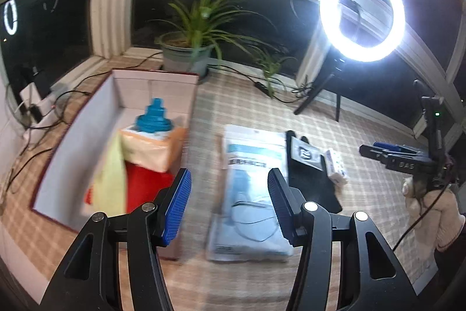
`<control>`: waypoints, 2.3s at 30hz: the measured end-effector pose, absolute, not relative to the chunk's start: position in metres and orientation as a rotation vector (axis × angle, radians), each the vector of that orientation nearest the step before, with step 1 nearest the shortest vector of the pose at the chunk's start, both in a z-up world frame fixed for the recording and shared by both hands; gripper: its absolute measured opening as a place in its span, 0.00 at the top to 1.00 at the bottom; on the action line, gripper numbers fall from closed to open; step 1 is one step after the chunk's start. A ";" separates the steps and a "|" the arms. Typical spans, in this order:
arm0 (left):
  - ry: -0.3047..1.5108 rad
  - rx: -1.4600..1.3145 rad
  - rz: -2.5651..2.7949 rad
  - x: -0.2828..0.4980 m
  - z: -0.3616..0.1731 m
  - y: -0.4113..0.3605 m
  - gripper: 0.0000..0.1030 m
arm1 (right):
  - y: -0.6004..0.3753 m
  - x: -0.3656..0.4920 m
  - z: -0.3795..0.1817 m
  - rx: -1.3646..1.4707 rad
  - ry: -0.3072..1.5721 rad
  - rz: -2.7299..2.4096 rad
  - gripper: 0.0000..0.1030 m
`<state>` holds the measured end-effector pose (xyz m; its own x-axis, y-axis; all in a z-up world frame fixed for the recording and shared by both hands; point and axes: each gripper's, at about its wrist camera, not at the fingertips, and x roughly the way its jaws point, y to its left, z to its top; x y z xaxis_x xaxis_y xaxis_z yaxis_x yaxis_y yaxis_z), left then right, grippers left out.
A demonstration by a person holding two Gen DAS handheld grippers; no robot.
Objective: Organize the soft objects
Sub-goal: 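Move both tools back over the black knit glove on the rug, then close the left tool on the black glove while the right tool grips its other end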
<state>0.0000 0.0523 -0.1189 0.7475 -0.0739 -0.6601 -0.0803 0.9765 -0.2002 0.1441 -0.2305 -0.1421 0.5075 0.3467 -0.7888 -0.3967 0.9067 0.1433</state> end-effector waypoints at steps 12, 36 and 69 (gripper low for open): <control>0.780 -0.196 -0.025 0.036 -0.134 0.015 0.48 | -0.231 0.191 -0.192 -0.044 1.052 0.435 0.34; 1.007 -0.308 -0.261 0.069 -0.199 -0.047 0.50 | -0.261 0.172 -0.211 0.090 1.118 0.466 0.34; 1.160 -0.479 -0.339 0.113 -0.252 -0.062 0.65 | -0.254 0.164 -0.269 0.516 1.379 0.702 0.72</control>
<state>0.1132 -0.0618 -0.2516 0.3668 -0.4919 -0.7896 0.0101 0.8508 -0.5253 0.1645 -0.2539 -0.2694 0.0461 0.7132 -0.6994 -0.1459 0.6975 0.7016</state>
